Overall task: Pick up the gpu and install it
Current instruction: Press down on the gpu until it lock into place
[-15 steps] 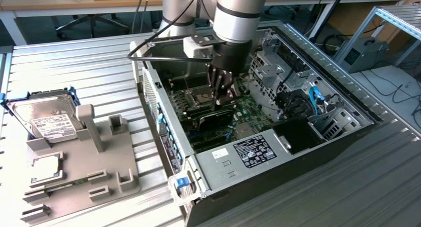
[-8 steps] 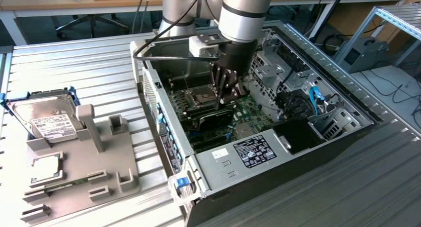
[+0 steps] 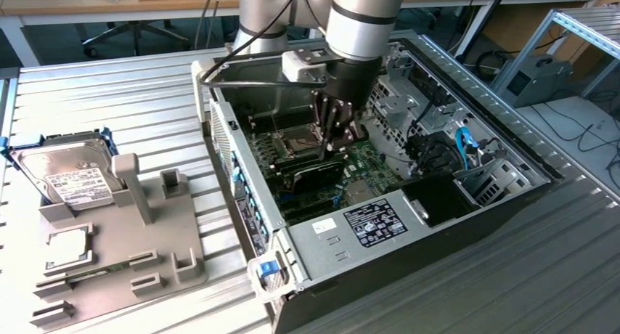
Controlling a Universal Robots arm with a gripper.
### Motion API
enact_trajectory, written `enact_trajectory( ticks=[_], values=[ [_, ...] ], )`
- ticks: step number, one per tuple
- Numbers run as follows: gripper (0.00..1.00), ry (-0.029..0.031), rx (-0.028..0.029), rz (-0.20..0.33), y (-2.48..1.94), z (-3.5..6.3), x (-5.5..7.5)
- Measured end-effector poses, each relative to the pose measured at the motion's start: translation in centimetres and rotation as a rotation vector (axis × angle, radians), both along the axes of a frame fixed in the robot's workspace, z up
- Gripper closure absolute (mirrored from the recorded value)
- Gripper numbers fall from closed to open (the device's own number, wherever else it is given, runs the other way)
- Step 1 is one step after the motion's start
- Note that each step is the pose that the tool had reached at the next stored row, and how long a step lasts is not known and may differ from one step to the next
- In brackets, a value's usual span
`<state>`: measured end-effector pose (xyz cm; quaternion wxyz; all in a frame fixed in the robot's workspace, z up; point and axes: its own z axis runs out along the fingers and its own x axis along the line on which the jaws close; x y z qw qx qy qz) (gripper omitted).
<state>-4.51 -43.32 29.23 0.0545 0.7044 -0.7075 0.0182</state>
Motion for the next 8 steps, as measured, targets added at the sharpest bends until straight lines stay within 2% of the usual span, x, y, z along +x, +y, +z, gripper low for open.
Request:
enact_trajectory(
  ticks=[3,5,8],
  values=[
    [0.88,0.0008,0.0015,0.000,0.00,0.08,0.6],
    [0.88,0.0030,0.0053,0.000,-0.01,0.26,1.9],
    [0.88,0.0035,0.0072,0.000,0.00,0.45,2.5]
  ],
)
